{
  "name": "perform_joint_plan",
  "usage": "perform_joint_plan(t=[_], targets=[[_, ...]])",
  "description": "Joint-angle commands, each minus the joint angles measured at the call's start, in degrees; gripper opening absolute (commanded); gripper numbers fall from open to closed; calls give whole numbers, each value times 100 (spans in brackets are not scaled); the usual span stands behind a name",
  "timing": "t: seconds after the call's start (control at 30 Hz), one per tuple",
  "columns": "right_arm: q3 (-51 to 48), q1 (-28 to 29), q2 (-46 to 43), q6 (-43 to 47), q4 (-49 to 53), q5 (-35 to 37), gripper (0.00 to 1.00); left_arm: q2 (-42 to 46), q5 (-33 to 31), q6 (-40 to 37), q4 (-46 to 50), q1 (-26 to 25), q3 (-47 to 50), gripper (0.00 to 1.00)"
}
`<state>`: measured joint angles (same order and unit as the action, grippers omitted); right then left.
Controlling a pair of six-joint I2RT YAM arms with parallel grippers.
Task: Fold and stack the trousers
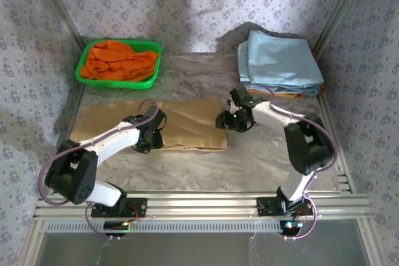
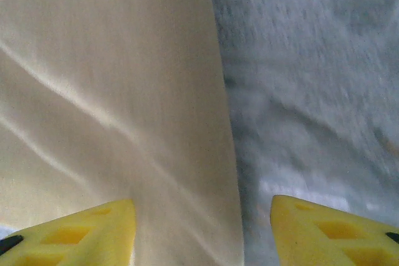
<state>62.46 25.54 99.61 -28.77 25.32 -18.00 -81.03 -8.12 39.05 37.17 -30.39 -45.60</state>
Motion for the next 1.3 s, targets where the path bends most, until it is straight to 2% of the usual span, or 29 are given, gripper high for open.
perform_joint_plan(t=[0.0, 0.23, 0.37, 0.47, 0.67, 0.8, 0.93, 1.07, 1.27], targets=[[535, -97, 430, 168, 155, 69, 57, 249, -11, -118, 358, 2, -305, 49], [1462, -217, 1189, 251, 442, 211, 51, 287, -18, -152, 276, 3, -396, 47], [1748, -234, 1773, 149, 623, 389, 38, -2, -41, -180, 212, 0, -377, 44], [1771, -241, 1947, 76, 695, 761, 36, -92, -30, -146, -9, 0, -256, 43], [1878, -182, 1997, 168, 866, 1207, 46, -73, 30, -102, -144, 0, -41, 43], [1790, -140, 1602, 259, 886, 953, 49, -25, 24, -47, -199, 6, 119, 42], [1285, -131, 947, 236, 771, 440, 54, 153, -53, -46, -86, 6, 122, 43], [727, 16, 639, 116, 676, 290, 54, 455, -147, -51, 47, 54, 54, 49], [283, 274, 819, 50, 394, 159, 48, 800, -182, -55, 144, 282, -66, 70]])
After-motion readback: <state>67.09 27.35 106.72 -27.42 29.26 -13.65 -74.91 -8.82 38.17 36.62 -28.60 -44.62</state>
